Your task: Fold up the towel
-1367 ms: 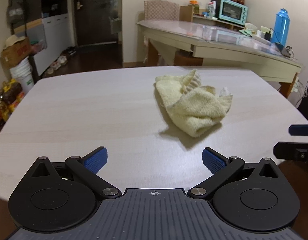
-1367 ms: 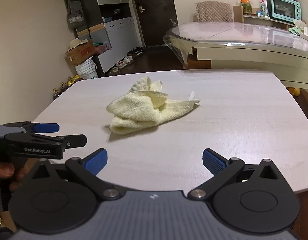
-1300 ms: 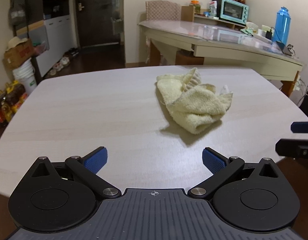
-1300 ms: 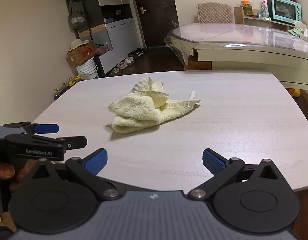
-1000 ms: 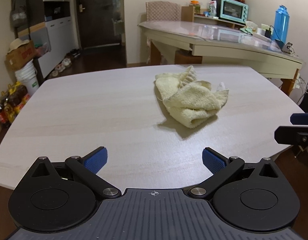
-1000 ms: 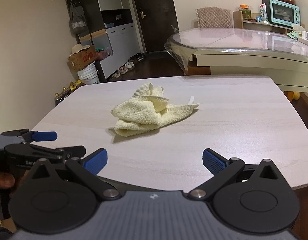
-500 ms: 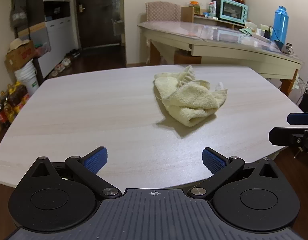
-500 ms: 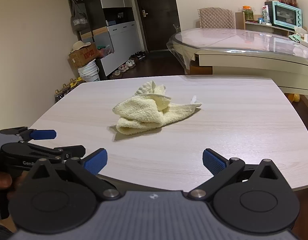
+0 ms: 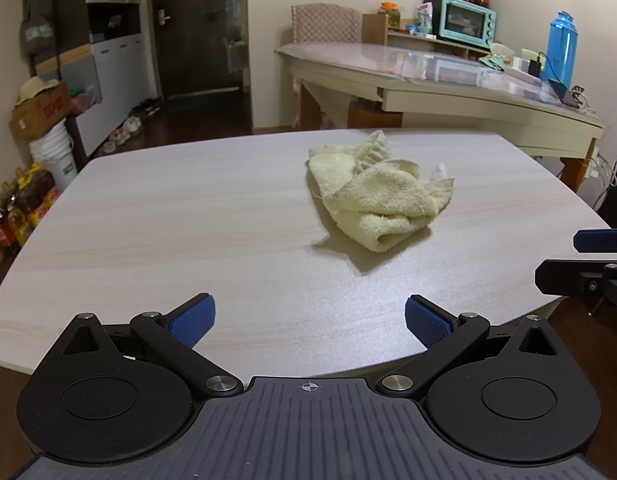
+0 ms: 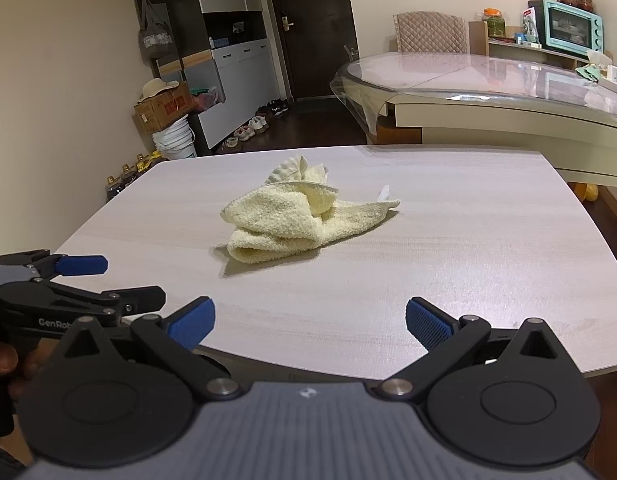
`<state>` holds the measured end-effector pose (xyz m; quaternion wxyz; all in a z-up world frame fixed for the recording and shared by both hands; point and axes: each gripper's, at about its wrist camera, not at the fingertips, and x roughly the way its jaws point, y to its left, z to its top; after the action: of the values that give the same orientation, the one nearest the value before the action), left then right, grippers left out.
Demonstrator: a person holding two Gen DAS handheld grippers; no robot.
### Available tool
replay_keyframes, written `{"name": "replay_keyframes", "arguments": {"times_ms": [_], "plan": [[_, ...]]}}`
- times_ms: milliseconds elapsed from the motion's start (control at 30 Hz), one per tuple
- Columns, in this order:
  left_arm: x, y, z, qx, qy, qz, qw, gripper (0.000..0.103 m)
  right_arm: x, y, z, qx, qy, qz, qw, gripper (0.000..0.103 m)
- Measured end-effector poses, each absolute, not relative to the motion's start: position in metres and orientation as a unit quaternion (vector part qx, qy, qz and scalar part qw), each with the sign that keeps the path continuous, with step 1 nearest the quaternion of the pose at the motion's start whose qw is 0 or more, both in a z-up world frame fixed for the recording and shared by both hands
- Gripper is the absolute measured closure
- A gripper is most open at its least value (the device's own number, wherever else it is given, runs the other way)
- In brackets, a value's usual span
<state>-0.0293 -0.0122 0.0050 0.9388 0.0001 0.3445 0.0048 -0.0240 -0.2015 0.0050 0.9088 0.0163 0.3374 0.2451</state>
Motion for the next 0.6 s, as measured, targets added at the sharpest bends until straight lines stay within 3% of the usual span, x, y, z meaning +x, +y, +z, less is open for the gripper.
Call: {"name": "replay_keyframes", "arguments": {"times_ms": [600], "plan": [[-0.0299,-0.0102,0.0012,-0.001,0.346,0.003,0.938,0.0,-0.0244,-0.2016,0.0033,0.014,0.34,0.244,0.908,0.0]]}}
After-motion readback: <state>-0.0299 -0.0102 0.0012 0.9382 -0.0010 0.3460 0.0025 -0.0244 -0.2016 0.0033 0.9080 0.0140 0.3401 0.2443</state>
